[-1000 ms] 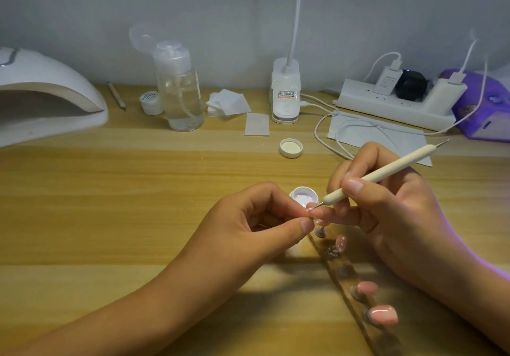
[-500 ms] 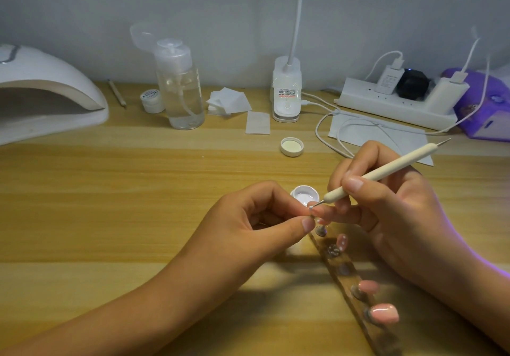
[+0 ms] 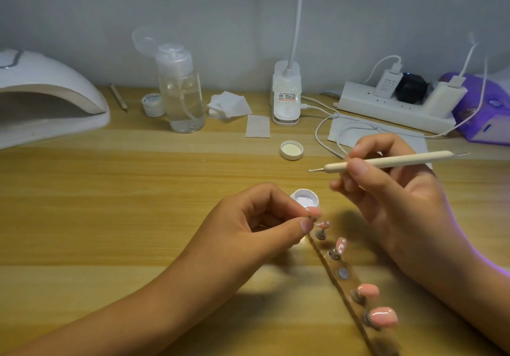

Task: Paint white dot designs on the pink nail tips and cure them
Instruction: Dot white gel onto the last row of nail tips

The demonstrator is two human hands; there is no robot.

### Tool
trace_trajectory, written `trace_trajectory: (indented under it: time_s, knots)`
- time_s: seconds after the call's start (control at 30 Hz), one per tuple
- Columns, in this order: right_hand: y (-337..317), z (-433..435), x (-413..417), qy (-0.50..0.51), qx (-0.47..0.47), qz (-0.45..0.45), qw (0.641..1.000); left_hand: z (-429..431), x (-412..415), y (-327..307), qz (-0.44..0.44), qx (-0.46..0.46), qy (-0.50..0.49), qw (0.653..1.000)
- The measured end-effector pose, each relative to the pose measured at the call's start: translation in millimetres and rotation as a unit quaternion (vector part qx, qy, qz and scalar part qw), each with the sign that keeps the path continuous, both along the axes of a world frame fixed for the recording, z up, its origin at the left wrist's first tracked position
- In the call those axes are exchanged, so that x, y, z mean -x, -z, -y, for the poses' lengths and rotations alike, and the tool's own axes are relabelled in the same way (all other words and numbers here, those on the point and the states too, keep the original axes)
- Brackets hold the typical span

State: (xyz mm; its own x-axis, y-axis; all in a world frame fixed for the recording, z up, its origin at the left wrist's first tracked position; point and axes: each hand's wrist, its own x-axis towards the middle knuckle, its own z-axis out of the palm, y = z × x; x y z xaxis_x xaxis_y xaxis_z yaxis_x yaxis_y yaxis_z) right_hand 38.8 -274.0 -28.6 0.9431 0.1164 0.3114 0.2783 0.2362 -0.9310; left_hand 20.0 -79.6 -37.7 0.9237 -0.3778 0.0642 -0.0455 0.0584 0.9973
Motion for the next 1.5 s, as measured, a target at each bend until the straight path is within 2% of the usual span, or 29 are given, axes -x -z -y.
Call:
trace_trajectory:
  time_s: [0.17,0.33,0.43,0.6,0.77,0.93,1.0,1.07,1.23,1.5]
  knots:
    - [-3,-2,-1,0.088,0.158,0.057,0.982,0,-1,-2,-0.007,0.046,-0.018,0.999]
    - [6,-5,-1,0.072,0.309,0.127,0.940,-3,-5,0,-0.030,0.085,-0.053,0.994]
    - [7,-6,-3,0.058,0.338,0.160,0.926,-4,-6,0,-0.028,0.088,-0.054,0.994]
    - [6,-5,-4,0.049,0.352,0.153,0.922,-5,-6,0,-0.022,0.087,-0.049,0.995]
    - [7,-6,-3,0.065,0.307,0.127,0.941,-3,-5,-2,-0.025,0.078,-0.046,0.996]
    - [0,-2,1,0.068,0.096,0.039,0.992,-1,-2,-4,-0.019,0.070,-0.025,0.997]
    - [-1,-1,1,0.035,0.007,-0.004,0.999,0,-1,-5,-0.016,0.059,-0.012,0.998]
    - [-2,-2,2,0.000,-0.041,-0.029,0.999,0,0,-5,-0.010,0.050,0.000,0.999]
    - [-1,-5,6,-0.058,-0.041,-0.041,0.997,-1,1,-5,-0.003,0.048,0.010,0.999]
    - [2,-5,7,-0.069,0.002,-0.034,0.997,0,-1,-3,0.001,0.023,0.005,1.000]
